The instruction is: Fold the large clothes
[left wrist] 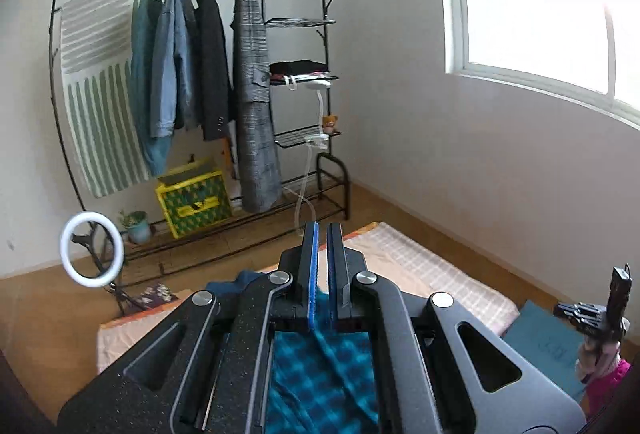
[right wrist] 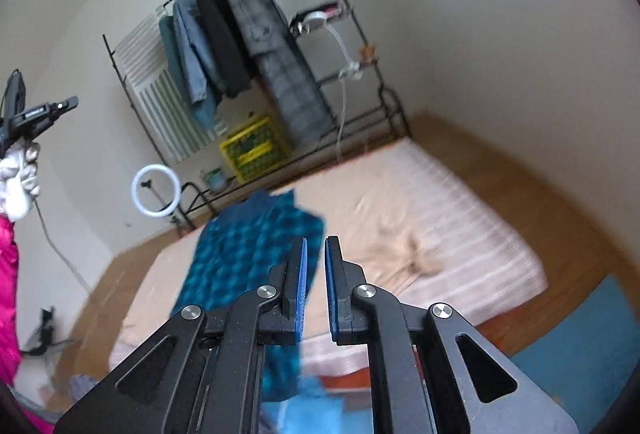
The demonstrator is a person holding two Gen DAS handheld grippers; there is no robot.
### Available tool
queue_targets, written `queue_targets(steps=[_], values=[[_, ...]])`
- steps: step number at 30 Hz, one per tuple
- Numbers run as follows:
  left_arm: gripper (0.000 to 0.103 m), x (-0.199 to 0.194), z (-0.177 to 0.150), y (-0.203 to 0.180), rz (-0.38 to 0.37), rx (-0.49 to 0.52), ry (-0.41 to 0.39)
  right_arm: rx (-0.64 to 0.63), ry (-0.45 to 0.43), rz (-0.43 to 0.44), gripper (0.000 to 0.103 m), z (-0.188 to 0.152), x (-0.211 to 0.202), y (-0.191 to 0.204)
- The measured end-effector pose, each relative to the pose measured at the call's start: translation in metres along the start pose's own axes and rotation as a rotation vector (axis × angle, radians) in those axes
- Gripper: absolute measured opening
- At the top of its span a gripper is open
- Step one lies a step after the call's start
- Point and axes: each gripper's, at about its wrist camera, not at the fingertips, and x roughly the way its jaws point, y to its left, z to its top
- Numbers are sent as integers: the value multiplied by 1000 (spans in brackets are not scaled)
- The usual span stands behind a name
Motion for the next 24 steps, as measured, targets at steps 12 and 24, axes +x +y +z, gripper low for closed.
queue_targets(steps=[12,24], values=[[22,92,-210,-85,-296,-111,314,-78,31,-34,23,-1,1,-4],[38,250,-373,-192,-252,13,746,-52,237,23,23,-73,67,-20]])
